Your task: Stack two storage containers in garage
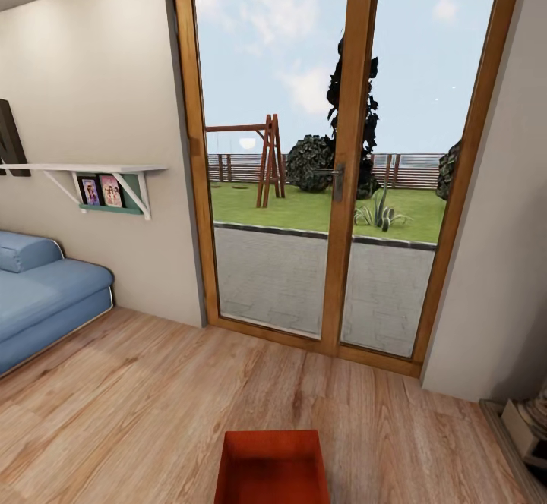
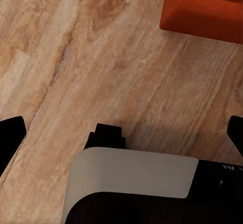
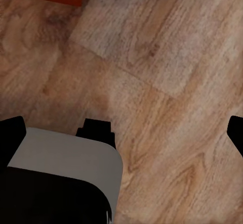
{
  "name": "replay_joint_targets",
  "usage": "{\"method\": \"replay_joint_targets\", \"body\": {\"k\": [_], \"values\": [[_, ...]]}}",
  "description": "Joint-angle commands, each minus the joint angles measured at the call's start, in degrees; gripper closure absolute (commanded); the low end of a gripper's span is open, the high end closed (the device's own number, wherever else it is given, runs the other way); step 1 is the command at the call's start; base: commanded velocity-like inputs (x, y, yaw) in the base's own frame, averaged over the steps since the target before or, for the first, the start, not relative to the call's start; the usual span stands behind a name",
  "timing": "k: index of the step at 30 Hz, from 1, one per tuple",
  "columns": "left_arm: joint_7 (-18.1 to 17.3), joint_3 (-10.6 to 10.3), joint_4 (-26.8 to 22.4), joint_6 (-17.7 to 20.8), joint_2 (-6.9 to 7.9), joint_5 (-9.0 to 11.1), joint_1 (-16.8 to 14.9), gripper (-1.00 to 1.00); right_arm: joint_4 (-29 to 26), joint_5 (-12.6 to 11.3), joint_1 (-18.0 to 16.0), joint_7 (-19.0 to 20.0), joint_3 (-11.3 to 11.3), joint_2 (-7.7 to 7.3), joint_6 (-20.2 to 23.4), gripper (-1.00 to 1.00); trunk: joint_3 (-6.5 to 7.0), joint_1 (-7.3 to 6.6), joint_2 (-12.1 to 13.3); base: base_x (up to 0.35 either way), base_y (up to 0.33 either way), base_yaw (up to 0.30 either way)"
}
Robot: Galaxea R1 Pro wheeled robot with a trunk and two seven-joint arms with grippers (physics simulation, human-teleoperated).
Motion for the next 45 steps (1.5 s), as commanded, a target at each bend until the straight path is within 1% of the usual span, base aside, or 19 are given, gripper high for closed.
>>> {"method": "replay_joint_targets", "body": {"k": [1,20,39,40,41,45], "values": [[0.0,-0.5,0.0,-0.2,-0.04,0.5,0.0,-1.00,0.2,-0.6,-0.1,0.1,0.5,0.01,-0.3,-1.00,-0.06,0.00,0.0,0.000,0.000,0.000],[-0.1,-0.4,0.0,-0.1,-0.10,0.5,0.0,-1.00,0.2,-0.6,-0.1,0.1,0.6,0.05,-0.3,-1.00,-0.06,0.00,0.0,0.000,0.000,0.000],[-0.1,-0.5,0.0,-0.2,0.03,0.5,0.0,-1.00,0.2,-0.7,-0.1,0.1,0.5,-0.12,-0.3,-1.00,-3.47,4.17,-7.7,0.000,0.000,0.000],[-0.1,-0.8,-0.4,-0.3,0.21,0.1,0.0,-1.00,0.2,-0.3,-0.1,0.2,0.5,-0.30,-0.4,-1.00,-3.47,4.16,-7.6,0.000,0.000,0.000],[-0.1,-0.8,-0.5,-0.3,0.21,0.0,0.0,-1.00,0.2,-0.4,0.0,0.2,0.5,-0.18,-0.4,-1.00,-3.47,4.16,-7.6,0.000,0.000,0.000],[-0.1,-0.7,-0.5,-0.3,0.21,0.2,0.0,-1.00,0.2,-0.5,0.0,0.1,0.6,-0.10,-0.4,-1.00,-3.47,4.16,-7.6,0.000,0.000,0.000]]}}
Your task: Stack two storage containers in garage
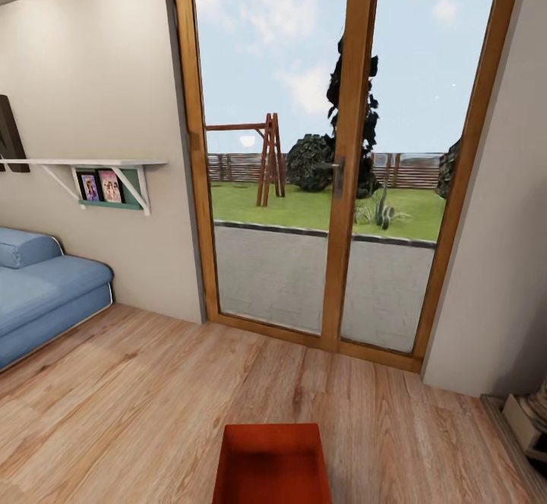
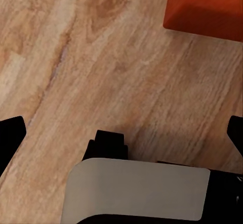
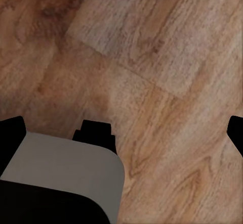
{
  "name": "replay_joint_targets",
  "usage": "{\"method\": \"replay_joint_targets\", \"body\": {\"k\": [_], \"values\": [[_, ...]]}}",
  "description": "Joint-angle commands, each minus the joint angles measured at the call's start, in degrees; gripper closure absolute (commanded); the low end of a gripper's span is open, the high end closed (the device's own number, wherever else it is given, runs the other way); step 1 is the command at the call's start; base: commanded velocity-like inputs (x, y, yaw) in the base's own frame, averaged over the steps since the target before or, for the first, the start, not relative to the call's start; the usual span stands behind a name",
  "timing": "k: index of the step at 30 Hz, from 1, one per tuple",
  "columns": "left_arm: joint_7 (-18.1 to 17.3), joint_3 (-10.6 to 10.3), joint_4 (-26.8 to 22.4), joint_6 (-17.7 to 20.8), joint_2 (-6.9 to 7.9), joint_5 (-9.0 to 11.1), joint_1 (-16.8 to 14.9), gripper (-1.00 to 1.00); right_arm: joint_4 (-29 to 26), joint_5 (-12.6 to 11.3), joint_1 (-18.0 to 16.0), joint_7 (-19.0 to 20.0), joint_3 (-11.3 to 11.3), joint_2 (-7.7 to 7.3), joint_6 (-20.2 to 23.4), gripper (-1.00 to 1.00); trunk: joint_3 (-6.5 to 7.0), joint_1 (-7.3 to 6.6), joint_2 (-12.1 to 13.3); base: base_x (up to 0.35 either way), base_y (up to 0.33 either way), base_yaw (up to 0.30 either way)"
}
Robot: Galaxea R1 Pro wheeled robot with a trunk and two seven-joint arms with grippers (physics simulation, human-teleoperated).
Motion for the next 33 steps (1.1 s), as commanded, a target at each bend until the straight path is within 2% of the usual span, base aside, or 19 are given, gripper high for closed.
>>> {"method": "replay_joint_targets", "body": {"k": [1,33], "values": [[0.0,-0.4,0.0,-0.2,0.00,0.6,0.0,-1.00,0.2,-0.6,-0.1,0.1,0.5,0.04,-0.4,-1.00,-0.06,-0.01,0.0,0.000,0.000,0.000],[0.0,0.0,0.0,-0.2,0.00,0.9,0.0,-1.00,0.2,-0.7,0.0,0.0,0.5,0.16,-0.4,-1.00,-0.06,-0.01,0.0,0.000,0.000,0.000]]}}
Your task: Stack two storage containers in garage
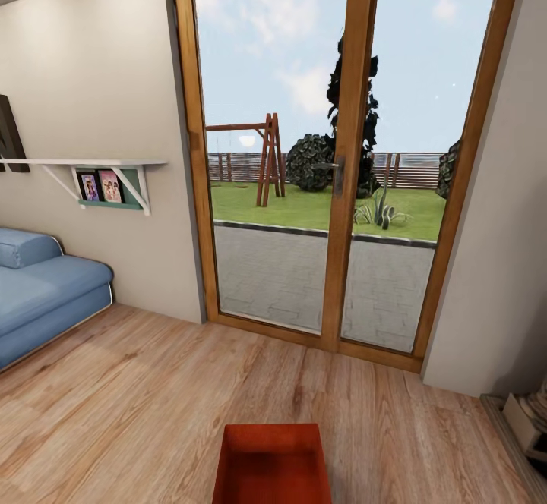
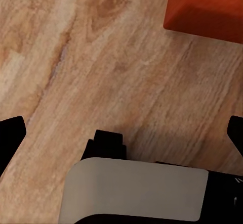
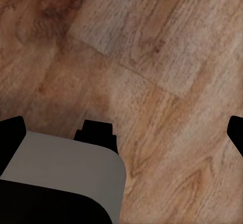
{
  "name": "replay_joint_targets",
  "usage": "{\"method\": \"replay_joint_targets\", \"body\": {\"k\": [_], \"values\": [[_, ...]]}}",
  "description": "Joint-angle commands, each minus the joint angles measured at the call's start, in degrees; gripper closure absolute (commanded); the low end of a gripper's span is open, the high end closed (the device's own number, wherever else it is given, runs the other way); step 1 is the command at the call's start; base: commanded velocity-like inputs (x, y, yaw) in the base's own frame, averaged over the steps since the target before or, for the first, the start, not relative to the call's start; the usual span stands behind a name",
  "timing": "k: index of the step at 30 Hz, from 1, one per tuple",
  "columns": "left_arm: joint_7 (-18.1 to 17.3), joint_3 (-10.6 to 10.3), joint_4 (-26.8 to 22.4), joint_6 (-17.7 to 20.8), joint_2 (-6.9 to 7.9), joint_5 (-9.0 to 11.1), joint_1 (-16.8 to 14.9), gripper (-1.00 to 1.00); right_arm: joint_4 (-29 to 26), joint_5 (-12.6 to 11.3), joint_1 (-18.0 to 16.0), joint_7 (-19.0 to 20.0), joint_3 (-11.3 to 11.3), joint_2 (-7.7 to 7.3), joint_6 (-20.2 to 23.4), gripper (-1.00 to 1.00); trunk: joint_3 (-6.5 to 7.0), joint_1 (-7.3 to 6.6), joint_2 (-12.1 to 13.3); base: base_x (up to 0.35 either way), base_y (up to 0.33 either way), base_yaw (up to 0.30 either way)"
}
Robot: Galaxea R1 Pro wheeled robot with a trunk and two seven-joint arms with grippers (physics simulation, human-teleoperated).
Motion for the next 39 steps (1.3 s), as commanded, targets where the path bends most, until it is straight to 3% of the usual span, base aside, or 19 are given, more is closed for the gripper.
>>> {"method": "replay_joint_targets", "body": {"k": [1,13,34,39], "values": [[0.0,-0.4,0.0,-0.2,-0.02,0.5,0.0,-1.00,0.2,-0.6,-0.1,0.1,0.5,0.01,-0.3,-1.00,-0.06,-0.01,0.0,0.000,0.000,0.000],[0.1,-0.2,0.2,-0.1,-0.12,0.8,0.0,-1.00,0.2,-0.5,-0.1,0.1,0.5,0.01,-0.4,-1.00,-0.06,-0.01,0.0,0.000,0.000,0.000],[0.1,-0.1,0.3,0.0,-0.09,1.0,0.0,-1.00,0.2,-0.5,-0.1,0.0,0.7,0.10,-0.3,-1.00,3.70,-4.62,8.4,0.000,0.000,0.000],[0.1,-0.1,0.3,-0.1,-0.02,0.9,0.0,-1.00,0.2,-0.5,-0.1,0.1,0.6,0.06,-0.1,-1.00,3.36,-4.62,8.4,0.000,0.000,0.000]]}}
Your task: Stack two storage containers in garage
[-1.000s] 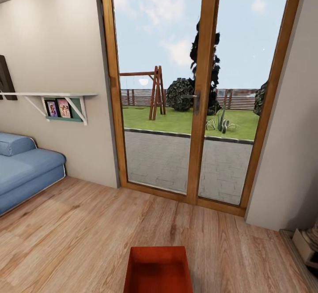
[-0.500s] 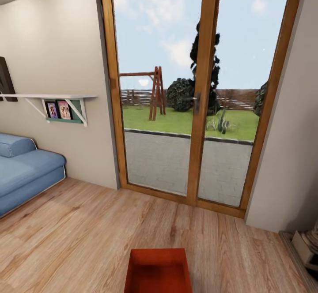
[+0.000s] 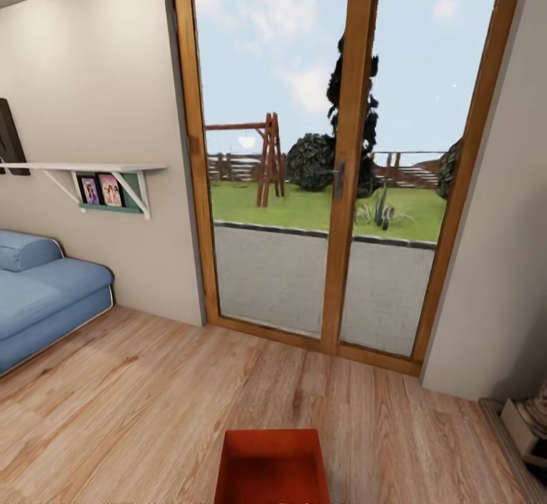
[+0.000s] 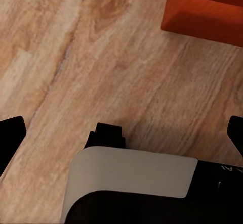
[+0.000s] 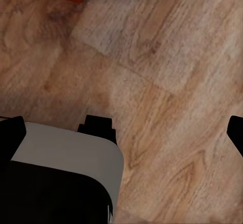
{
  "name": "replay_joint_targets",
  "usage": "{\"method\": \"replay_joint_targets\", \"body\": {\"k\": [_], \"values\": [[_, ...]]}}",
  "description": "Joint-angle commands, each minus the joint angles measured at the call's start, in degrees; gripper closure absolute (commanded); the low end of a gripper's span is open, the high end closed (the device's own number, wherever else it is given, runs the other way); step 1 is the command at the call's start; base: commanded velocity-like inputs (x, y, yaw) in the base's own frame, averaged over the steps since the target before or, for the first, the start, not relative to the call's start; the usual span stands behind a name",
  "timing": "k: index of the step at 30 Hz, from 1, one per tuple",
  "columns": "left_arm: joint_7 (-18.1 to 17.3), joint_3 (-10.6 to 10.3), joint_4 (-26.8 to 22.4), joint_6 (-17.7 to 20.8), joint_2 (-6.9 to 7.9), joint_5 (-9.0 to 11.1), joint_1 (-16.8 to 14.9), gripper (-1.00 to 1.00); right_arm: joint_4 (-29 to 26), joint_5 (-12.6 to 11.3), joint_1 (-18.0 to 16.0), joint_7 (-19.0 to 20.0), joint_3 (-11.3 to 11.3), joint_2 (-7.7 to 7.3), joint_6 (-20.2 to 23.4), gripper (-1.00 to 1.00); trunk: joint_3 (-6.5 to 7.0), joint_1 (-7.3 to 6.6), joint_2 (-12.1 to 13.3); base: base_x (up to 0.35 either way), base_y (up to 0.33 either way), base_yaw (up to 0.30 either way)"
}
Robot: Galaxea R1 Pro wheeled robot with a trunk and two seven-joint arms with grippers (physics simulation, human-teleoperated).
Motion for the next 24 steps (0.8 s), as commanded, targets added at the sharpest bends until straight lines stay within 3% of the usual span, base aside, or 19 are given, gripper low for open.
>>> {"method": "replay_joint_targets", "body": {"k": [1,24], "values": [[0.0,-0.4,0.0,-0.2,0.01,0.4,0.0,-1.00,0.2,-0.6,-0.1,0.1,0.5,0.03,-0.3,-1.00,-0.15,0.00,0.0,0.000,0.000,0.000],[-0.1,-0.7,-0.2,-0.3,0.02,0.0,0.0,-1.00,0.2,-0.5,-0.1,0.3,0.6,0.04,-0.3,-1.00,-2.24,0.00,0.0,0.000,0.000,0.000]]}}
